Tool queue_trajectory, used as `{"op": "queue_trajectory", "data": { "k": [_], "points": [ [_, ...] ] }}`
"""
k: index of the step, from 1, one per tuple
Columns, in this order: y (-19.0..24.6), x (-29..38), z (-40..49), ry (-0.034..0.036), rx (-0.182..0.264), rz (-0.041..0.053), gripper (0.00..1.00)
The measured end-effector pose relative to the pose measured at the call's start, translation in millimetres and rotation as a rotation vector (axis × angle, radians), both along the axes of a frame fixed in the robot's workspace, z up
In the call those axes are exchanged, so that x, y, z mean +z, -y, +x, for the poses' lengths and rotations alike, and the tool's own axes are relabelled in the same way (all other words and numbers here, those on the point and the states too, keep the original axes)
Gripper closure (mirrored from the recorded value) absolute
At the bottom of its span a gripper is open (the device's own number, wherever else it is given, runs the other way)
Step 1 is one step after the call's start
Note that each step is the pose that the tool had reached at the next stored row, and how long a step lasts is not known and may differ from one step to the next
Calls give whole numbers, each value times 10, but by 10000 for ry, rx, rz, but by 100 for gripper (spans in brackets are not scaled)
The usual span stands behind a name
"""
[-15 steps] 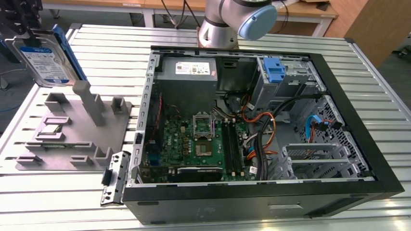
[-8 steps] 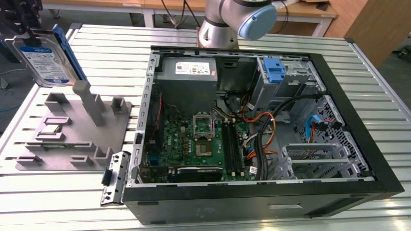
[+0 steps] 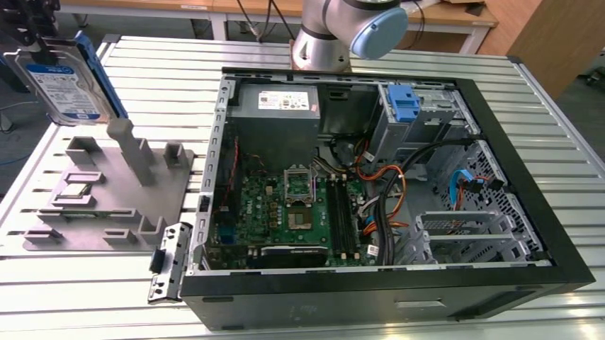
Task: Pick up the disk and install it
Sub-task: 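Pick up the disk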
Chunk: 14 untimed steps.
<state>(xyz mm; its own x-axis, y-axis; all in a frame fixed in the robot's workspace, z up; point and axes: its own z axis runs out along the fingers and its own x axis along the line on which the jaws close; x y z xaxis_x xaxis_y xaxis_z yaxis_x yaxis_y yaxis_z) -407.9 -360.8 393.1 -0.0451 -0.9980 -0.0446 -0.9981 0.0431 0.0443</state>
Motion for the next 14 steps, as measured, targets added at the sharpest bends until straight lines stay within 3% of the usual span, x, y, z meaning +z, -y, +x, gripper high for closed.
{"op": "queue_trajectory", "data": {
  "k": [8,14],
  "points": [
    [0,62,0,1,0,1,65],
    [0,67,0,1,0,0,65]
  ]
}}
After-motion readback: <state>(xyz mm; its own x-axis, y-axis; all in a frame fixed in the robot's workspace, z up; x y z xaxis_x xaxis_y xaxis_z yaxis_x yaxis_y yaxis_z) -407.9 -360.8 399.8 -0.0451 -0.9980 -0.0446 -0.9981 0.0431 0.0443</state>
